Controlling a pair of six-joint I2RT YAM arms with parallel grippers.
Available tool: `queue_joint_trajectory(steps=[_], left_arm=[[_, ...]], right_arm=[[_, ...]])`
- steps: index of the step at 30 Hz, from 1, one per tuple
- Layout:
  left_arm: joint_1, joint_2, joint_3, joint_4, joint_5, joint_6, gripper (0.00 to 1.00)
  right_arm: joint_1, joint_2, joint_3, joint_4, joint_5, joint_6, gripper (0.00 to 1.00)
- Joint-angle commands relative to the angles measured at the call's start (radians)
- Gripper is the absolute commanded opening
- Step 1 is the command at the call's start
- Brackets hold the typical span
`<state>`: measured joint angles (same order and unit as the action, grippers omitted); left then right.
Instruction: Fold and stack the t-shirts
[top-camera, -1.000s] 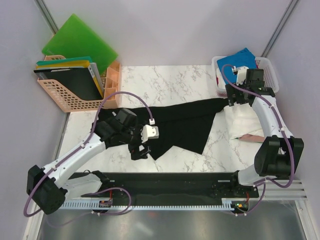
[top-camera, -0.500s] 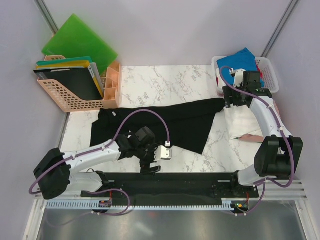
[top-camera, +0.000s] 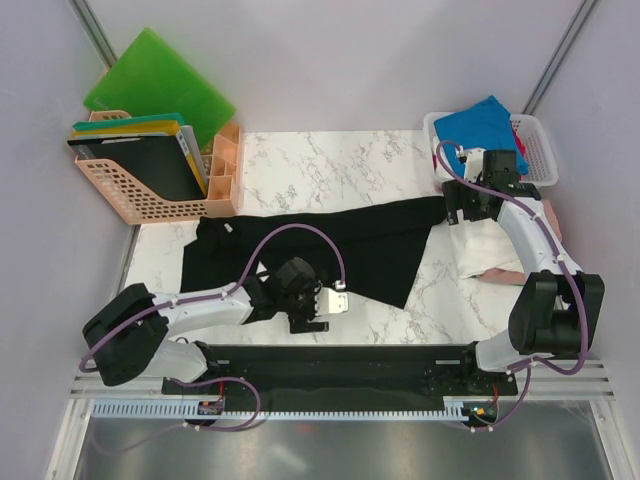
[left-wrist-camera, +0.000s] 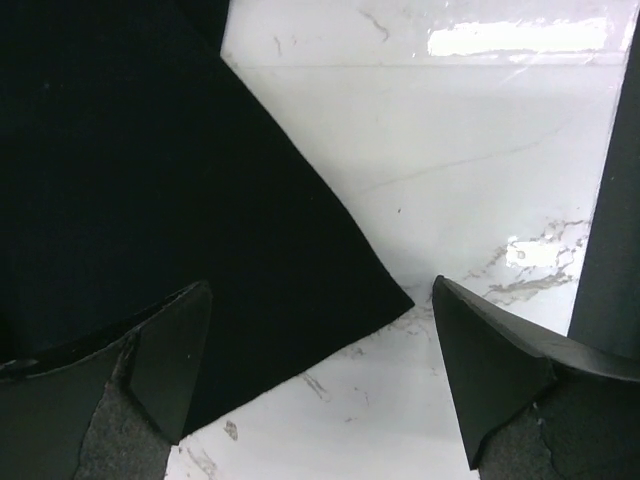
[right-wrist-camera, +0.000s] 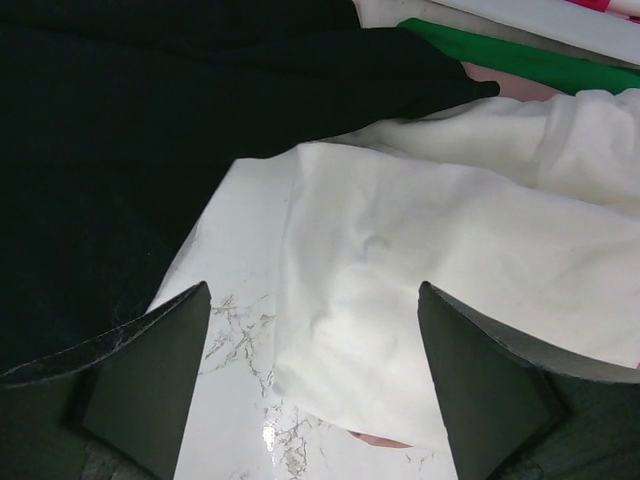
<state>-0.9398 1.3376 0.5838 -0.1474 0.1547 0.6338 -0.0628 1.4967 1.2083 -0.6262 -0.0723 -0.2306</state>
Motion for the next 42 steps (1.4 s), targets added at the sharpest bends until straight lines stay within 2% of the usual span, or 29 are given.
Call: queue_joint_trajectory(steps=[1,4,5,6,7,8,9,14,18,21,25,27,31,34,37,42], left_arm=[[-0.005,0.034,-0.010,0.089,-0.032,0.056,0.97],[-0.008,0.073,-0.007,0.091,-0.032,0.044,0.86],[-0.008,0.086,0.001,0.091,-0.038,0.038,0.67],[-0.010,0.098,0.004,0.091,-0.040,0.029,0.56],[-0.008,0.109,0.013,0.091,-0.050,0.021,0.41],[-0.008,0.130,0.017,0.091,-0.055,0.012,0.07],[-0.010,0.139,0.022,0.089,-0.056,0.003,0.02],[-0.010,0.137,0.051,0.066,-0.066,-0.019,0.02],[-0.010,0.017,0.116,-0.017,-0.087,-0.017,0.02],[-0.008,-0.102,0.171,-0.061,-0.150,0.036,0.02],[0.013,-0.158,0.282,-0.138,-0.265,0.116,0.02],[0.035,-0.170,0.333,-0.178,-0.270,0.129,0.02],[0.099,-0.173,0.393,-0.175,-0.319,0.122,0.02],[0.227,-0.152,0.459,-0.158,-0.386,0.078,0.02],[0.350,-0.140,0.508,-0.179,-0.365,0.035,0.02],[0.437,-0.196,0.482,-0.188,-0.327,0.043,0.02]], right_arm=[[0.000,-0.030,0.007,0.008,-0.018,0.013,0.91],[0.000,-0.032,0.011,0.008,-0.036,0.020,0.91],[0.001,-0.032,0.013,0.008,-0.043,0.023,0.91],[0.000,-0.035,0.013,0.006,-0.049,0.027,0.91],[0.000,-0.035,0.013,0.003,-0.061,0.028,0.91],[0.000,-0.038,0.013,0.000,-0.066,0.028,0.91],[0.000,-0.041,0.011,-0.001,-0.070,0.028,0.91],[0.000,-0.050,-0.009,-0.001,-0.058,0.016,0.91],[0.000,-0.050,-0.030,0.003,-0.052,0.008,0.89],[0.000,-0.050,-0.039,0.010,-0.052,0.005,0.89],[0.001,-0.043,-0.044,0.026,-0.064,0.014,0.89],[0.000,-0.035,-0.050,0.046,-0.081,0.025,0.89],[0.001,0.003,-0.041,0.077,-0.103,0.034,0.88],[0.003,0.060,0.002,0.094,-0.072,0.037,0.86],[0.003,0.120,0.052,0.112,-0.038,0.040,0.86],[0.003,0.233,0.161,0.145,0.005,0.054,0.85]])
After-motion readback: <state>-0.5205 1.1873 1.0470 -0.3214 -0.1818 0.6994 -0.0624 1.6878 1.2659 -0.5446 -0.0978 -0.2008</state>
